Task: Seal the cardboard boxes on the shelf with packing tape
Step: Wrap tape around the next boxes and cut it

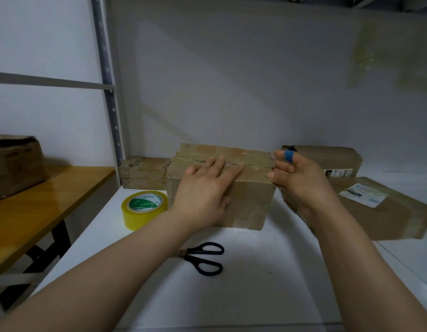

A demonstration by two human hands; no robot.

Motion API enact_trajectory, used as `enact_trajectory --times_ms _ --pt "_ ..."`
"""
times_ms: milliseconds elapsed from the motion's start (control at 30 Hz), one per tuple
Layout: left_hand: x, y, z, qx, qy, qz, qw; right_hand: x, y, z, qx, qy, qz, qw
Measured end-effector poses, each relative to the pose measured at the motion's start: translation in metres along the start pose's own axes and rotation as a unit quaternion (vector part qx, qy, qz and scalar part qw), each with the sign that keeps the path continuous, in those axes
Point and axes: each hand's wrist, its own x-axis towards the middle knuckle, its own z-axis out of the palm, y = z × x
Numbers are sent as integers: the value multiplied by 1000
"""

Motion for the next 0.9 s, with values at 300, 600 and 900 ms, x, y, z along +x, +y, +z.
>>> enact_trajectory --times_ms 300,600,900 --pt "-4 -51 -26 -401 5 -378 834 2 -5 8 -33 11 19 999" --pt "-16 -47 -24 -564 30 -416 713 -8 -2 25 2 47 46 998" --pt "-5 -48 -48 -586 -54 -475 654 -7 2 26 -13 49 36 998"
